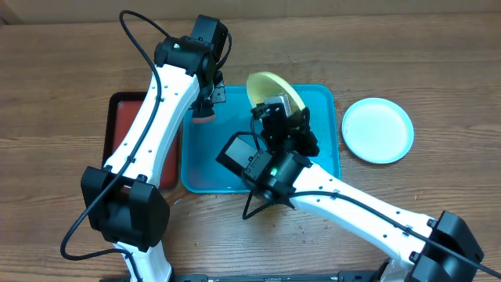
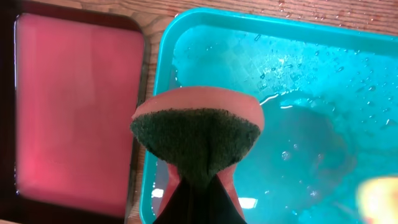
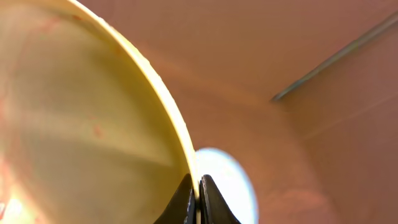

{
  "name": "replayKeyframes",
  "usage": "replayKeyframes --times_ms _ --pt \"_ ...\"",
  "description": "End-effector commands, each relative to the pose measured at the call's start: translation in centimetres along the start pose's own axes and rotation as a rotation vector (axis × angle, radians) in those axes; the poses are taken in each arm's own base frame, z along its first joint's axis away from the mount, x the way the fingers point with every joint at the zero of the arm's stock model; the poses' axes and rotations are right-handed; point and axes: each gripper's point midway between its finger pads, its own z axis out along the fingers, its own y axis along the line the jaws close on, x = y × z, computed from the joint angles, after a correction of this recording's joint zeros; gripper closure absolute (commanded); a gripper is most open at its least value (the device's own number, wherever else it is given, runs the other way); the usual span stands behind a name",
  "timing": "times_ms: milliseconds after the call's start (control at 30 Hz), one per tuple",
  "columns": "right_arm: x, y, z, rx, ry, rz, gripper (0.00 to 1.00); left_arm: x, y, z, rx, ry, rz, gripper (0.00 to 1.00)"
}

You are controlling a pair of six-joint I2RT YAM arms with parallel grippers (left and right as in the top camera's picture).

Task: Clean dirty plates on tray and stack at the side
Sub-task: 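Raise the sponge away and tilt the yellow plate up with the right gripper, then carry the yellow plate right and stack it on the plate pile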

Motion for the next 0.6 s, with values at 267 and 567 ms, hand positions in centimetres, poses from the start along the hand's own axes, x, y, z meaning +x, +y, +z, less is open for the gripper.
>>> replayKeyframes --times_ms 267,567 --pt "7.2 3.3 4.4 -0.524 0.616 0.199 0.96 -0.2 0.2 -0.5 0.004 -0.007 -0.029 0.96" --pt "8.2 1.6 7.3 -0.695 0.790 0.403 0.96 -0.4 0.0 -0.5 0.012 -0.015 -0.031 0.96"
